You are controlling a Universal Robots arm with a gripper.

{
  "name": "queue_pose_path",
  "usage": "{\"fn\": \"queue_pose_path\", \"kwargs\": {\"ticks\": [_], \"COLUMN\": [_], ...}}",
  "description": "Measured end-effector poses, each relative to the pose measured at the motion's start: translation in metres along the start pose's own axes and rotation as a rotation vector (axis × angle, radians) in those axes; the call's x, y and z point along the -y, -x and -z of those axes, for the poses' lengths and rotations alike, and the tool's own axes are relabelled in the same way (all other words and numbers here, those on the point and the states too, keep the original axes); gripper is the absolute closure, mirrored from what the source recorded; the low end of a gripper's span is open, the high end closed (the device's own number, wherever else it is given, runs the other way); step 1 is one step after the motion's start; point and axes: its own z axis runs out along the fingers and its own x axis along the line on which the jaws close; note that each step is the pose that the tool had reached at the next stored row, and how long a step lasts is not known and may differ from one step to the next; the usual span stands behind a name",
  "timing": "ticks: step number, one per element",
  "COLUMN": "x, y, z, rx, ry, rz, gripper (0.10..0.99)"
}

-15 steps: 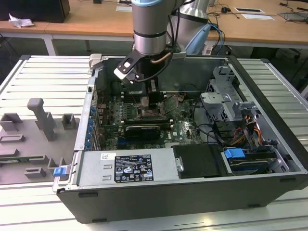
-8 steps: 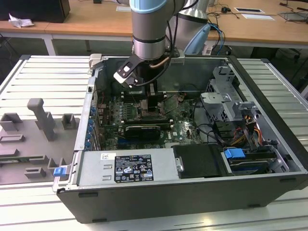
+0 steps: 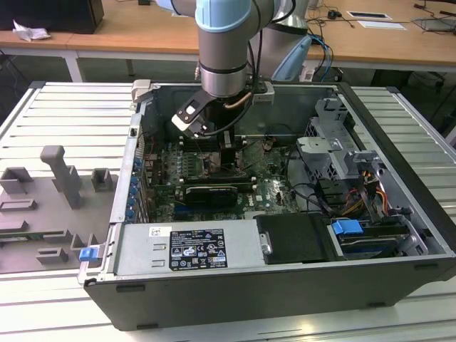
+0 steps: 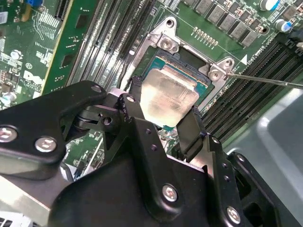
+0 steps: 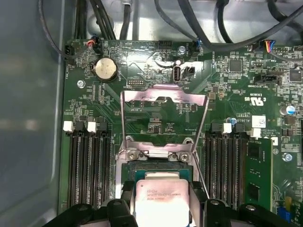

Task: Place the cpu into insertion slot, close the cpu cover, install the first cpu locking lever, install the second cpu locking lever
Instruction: 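Place the cpu into insertion slot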

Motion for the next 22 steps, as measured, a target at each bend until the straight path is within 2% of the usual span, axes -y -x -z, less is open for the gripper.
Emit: {"fn": "queue_pose_path", "kwargs": {"ticks": [3,10,14,15,17,18,22], "x": [0.0003,0.0002,0.0002,0.0002,0.0001,0.0001,-0.0005], "y": [-0.0008,-0.0036,-0.0035,-0.0036,-0.0036,-0.0036,-0.0035], "z": [-0.0020,-0.0102,-0.0102,-0.0103,-0.0103,-0.0102,-0.0005], "rx": [0.0021,0.0019,0.0024,0.0021,0.0020,0.0019,0.0023], "ry": [0.000,-0.003,-0.003,-0.003,-0.003,-0.003,-0.003], "rz": [-0.027,-0.027,-0.027,-0.027,-0.027,-0.027,-0.027], "gripper": [0.545,0.545,0.545,0.475,0.475,0.412,0.424]}}
